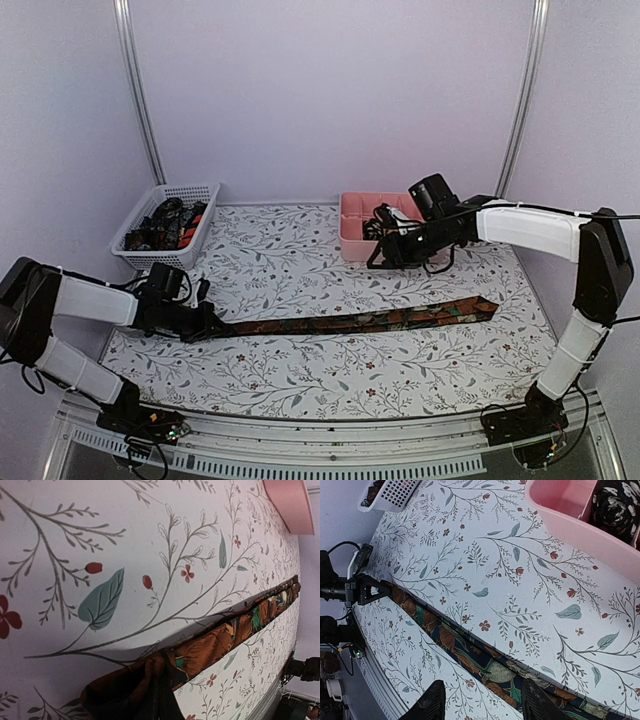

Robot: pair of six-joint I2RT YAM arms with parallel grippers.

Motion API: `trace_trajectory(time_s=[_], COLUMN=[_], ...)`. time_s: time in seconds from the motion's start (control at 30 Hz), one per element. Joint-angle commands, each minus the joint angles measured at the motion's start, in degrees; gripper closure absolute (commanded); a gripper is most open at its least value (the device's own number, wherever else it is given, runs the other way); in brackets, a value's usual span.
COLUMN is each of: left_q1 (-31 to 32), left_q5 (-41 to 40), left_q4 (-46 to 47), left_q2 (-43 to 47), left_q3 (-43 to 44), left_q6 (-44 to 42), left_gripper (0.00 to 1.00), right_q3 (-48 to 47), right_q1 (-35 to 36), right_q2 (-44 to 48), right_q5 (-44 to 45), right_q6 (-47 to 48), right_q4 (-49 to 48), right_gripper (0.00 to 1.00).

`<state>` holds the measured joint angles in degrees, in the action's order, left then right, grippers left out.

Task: Roll the ties
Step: Adjust the tie at the center of the board.

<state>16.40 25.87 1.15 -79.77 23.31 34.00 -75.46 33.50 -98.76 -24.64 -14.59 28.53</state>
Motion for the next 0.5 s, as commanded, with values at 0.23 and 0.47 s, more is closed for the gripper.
trace_trajectory(time_s=[0.23, 0.47], left_q1=[-0.7, -0.7], left_q5=[-2.5, -3.8], left_q4=[1.9, -3.5], left_q2=[-2.3, 5.2], left_q3=[-3.5, 0.7], left_q6=[1.1, 1.9], left_gripper=[1.0, 0.92], right_q3=[-5.0, -9.8], right_q1=[6.2, 11.6], right_q2=[-5.7, -12.3], right_q5=[-4.5, -9.7], right_q6=[-2.2, -5.3], right_q4=[-3.2, -7.3], right_gripper=[0.49, 0.5])
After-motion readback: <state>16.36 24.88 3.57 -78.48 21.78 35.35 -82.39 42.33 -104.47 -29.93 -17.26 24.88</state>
